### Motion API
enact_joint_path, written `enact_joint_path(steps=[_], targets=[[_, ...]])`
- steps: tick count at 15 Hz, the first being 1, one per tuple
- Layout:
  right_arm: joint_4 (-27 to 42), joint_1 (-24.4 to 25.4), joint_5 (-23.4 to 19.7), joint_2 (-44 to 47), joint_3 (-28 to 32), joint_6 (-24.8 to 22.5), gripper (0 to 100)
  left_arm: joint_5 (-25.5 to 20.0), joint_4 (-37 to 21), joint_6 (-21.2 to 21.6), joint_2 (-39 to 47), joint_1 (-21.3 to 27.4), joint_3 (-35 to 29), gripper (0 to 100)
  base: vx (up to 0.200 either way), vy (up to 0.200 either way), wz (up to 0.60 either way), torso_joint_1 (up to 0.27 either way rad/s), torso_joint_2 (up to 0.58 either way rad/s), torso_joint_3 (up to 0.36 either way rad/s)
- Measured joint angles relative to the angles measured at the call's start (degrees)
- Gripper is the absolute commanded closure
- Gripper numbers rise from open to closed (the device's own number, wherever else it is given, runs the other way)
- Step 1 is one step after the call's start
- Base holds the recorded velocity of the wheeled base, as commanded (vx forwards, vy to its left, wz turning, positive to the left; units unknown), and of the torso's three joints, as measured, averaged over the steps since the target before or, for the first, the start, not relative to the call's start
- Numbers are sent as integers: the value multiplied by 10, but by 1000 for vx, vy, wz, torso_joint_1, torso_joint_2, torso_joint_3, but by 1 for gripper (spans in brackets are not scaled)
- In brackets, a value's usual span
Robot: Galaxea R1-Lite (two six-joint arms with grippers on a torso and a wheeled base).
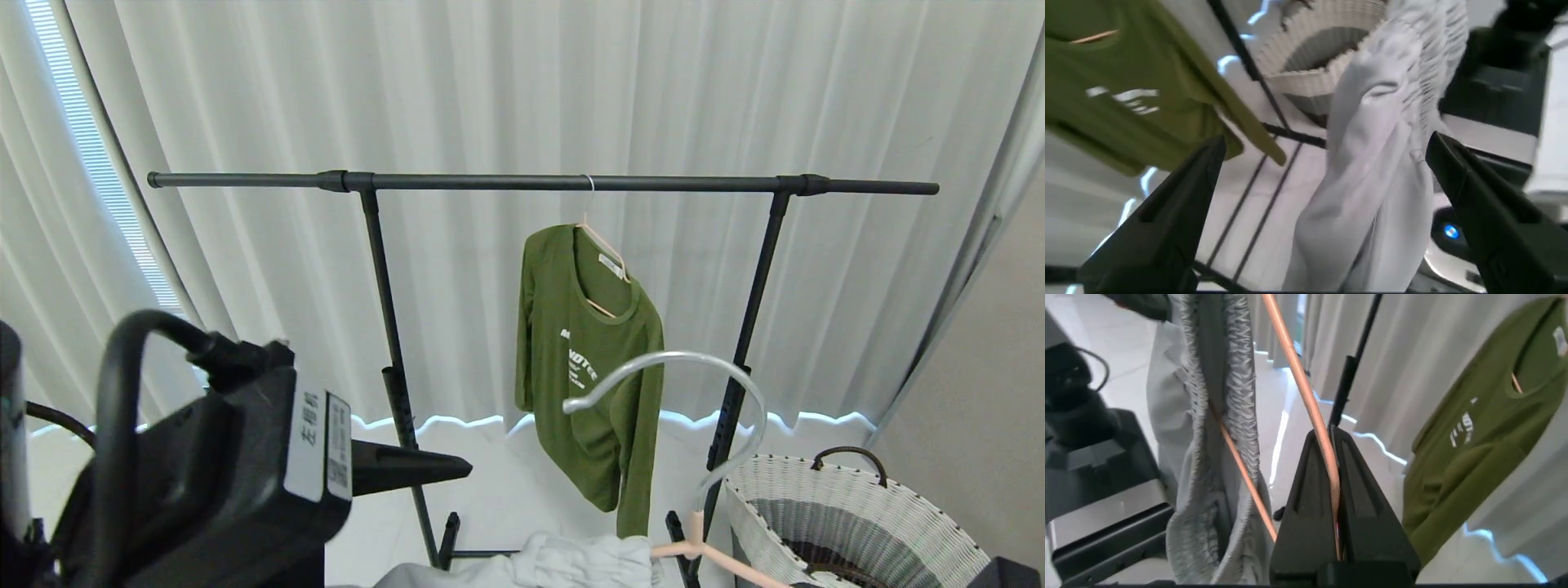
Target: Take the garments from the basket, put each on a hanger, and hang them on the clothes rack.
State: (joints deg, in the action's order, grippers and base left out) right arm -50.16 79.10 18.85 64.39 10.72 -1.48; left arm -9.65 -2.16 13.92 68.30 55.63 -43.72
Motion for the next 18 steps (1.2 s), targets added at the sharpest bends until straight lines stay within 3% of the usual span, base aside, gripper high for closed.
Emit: enact_joint_path(steps=[6, 11, 12, 18], targets=[[2, 49, -5, -10, -5, -18, 100, -16, 4, 2, 22, 30, 24, 0, 0, 0, 0, 0, 0, 0], [2, 58, -5, -10, -2, -17, 100, -22, 5, 4, 26, 46, 30, 0, 0, 0, 0, 0, 0, 0], [2, 59, -4, -10, -2, -17, 100, -22, 5, 4, 26, 47, 31, 100, 0, 0, 0, 0, 0, 0], [0, 58, -3, -10, 0, -22, 100, -21, 4, 4, 26, 49, 33, 100, 0, 0, 0, 0, 0, 0]])
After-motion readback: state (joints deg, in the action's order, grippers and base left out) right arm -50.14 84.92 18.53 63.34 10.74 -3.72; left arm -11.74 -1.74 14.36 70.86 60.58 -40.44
